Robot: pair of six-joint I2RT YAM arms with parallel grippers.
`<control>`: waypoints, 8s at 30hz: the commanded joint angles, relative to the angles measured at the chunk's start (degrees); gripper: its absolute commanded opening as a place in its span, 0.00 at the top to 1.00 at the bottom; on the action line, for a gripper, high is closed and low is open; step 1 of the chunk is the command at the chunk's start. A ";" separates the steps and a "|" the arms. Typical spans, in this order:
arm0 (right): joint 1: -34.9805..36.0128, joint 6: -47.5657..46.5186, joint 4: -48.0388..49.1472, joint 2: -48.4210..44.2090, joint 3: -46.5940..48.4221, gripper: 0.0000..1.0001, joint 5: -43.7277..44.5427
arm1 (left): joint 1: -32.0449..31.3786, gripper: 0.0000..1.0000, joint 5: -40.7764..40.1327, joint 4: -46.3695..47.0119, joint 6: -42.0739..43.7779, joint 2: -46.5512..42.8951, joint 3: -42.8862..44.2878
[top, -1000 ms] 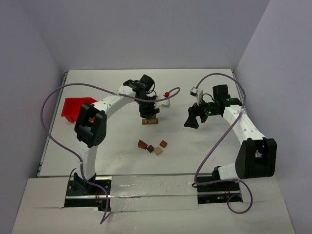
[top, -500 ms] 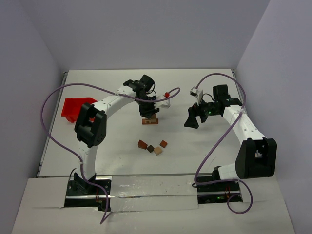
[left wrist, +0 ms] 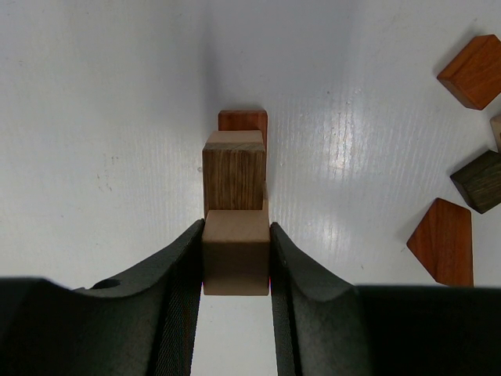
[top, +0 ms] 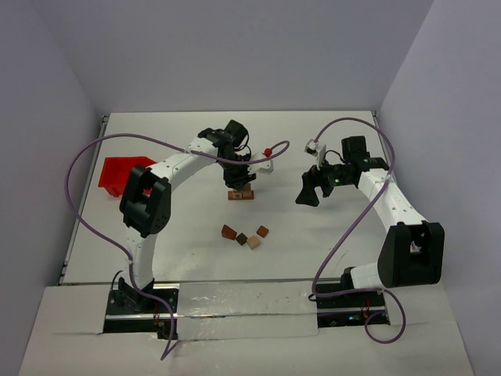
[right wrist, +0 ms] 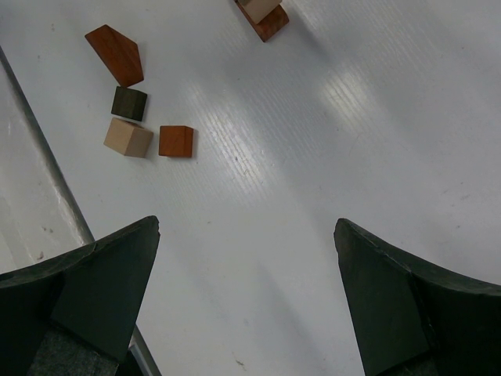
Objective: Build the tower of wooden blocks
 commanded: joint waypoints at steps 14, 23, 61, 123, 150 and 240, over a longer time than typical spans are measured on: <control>0.73 -0.42 -0.42 0.54 2.59 0.00 -0.03 | -0.16 0.61 -0.52 2.12 0.05 -2.19 0.26; 0.75 -0.44 -0.54 0.69 2.59 0.00 0.04 | -0.02 0.62 -0.43 2.53 -0.21 -2.26 0.26; 1.60 -0.53 -0.83 0.60 2.65 0.00 0.20 | 2.70 0.01 4.89 0.72 -1.22 -11.70 1.81; 53.57 -22.23 13.78 15.23 -5.76 0.37 30.62 | 35.79 0.01 42.42 5.86 -8.87 -34.34 -22.15; 32.84 -19.09 -7.63 21.57 28.96 0.86 28.16 | 35.61 0.01 39.31 9.07 -13.36 -32.77 -20.04; 35.21 -17.49 -14.30 43.23 50.14 0.73 29.48 | 35.61 0.01 36.93 11.53 -16.56 -31.53 -19.32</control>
